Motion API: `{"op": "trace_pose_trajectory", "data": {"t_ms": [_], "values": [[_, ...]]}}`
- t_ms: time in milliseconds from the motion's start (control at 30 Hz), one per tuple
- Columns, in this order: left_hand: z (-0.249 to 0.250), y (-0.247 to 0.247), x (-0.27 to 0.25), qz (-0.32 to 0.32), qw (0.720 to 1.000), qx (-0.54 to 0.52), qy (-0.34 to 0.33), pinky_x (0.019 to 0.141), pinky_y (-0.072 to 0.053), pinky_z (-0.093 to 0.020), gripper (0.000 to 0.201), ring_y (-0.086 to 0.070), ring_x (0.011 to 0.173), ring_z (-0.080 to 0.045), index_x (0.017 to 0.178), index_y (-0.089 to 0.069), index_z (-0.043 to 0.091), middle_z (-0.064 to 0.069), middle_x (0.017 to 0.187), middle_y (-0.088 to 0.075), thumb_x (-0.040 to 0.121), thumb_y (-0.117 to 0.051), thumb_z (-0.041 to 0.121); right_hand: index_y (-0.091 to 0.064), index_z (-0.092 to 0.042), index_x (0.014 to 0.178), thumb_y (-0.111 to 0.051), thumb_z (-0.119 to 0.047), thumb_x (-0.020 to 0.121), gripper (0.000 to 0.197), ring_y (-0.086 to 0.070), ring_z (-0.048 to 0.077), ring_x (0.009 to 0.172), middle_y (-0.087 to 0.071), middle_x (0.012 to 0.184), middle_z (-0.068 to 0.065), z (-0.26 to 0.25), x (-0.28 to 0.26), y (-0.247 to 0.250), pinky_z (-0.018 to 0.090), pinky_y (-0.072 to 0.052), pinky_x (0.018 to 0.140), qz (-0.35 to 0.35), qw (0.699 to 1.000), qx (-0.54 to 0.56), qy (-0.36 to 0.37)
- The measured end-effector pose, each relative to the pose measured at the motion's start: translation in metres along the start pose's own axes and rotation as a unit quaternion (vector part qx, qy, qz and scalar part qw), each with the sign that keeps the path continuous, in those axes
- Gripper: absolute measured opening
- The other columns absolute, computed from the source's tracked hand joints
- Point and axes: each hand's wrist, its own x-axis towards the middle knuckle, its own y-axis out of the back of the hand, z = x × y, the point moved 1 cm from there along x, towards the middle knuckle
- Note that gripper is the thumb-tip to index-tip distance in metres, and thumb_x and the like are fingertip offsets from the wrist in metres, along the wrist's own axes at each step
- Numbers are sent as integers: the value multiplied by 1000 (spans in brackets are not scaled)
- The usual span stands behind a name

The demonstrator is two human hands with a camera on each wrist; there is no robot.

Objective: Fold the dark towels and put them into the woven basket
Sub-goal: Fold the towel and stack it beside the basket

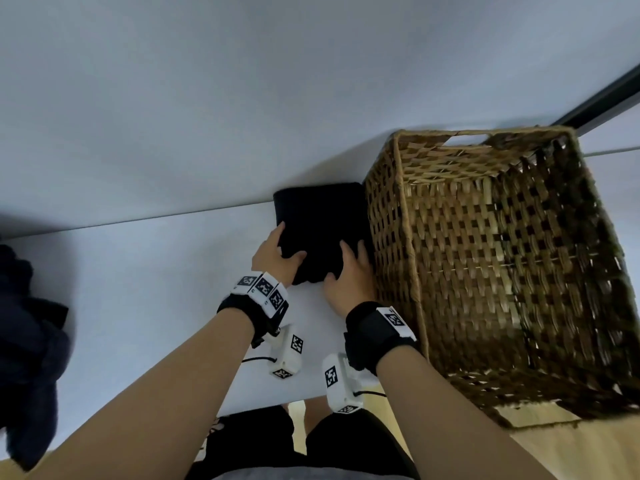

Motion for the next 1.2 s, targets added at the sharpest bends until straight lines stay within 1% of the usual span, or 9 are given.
{"op": "trace_pose_trajectory", "data": {"t_ms": [100,233,433,633,833,933,1000,1133,1200], "values": [[4,4,4,-32,998,-55,2,102,-48,-42,79,-55,124,-25,152,-26,33,-2,148,-45,86,-70,31,-24,-18,154,-49,-4,96,64,-7,25,150,2,165,6,-2,3,5,30,-11,119,8,1000,20,22],[-1,28,-15,-45,996,-75,20,101,-48,-45,75,-57,122,-23,152,-27,31,-4,151,-40,89,-68,30,-35,-16,149,-51,-8,94,58,-17,30,147,-10,164,7,-11,-13,3,38,-23,117,35,998,-29,45],[-28,125,-68,39,999,-12,1,95,-51,-42,43,-64,104,-19,134,-51,22,-1,134,-54,93,-62,27,-63,-12,120,-54,-10,90,31,-54,20,115,-54,131,6,-77,-45,-29,20,-38,94,-30,987,3,157],[-99,277,-116,219,975,-29,26,91,-53,-36,20,-66,91,-18,111,-63,20,1,104,-68,93,-58,14,-70,-20,105,-55,-12,91,23,-58,1,83,-65,107,-9,-175,-94,-108,0,-37,68,-178,953,55,240],[-178,380,-141,349,933,-12,85,84,-52,-39,12,-66,83,-24,102,-56,17,-2,87,-66,91,-61,15,-71,-20,106,-55,-17,93,22,-61,8,97,-68,112,-9,-249,-146,-184,18,-46,90,-258,925,15,280],[-192,387,-138,376,924,15,70,71,-44,-33,30,-55,75,-13,109,-47,20,1,82,-61,88,-68,23,-70,-23,106,-56,-18,92,20,-60,5,94,-68,111,-10,-260,-158,-210,8,-42,81,-258,925,1,278],[-194,387,-135,380,923,27,56,67,-40,-31,32,-54,74,-13,111,-47,21,3,80,-58,88,-68,28,-71,-21,106,-56,-17,92,20,-60,5,92,-68,110,-9,-262,-162,-221,1,-39,73,-248,929,-3,276],[-196,394,-132,340,939,49,29,66,-50,-36,15,-62,70,-22,84,-55,15,-2,75,-60,94,-60,26,-71,-20,108,-56,-17,93,21,-60,4,95,-68,110,-10,-271,-164,-222,1,-37,76,-222,935,-15,276],[-193,399,-134,321,947,0,28,62,-50,-21,17,-65,60,-13,81,-55,14,-3,74,-64,95,-60,24,-71,-20,107,-56,-18,93,21,-61,5,95,-69,106,-11,-277,-165,-216,7,-39,80,-204,940,-14,274]]}}
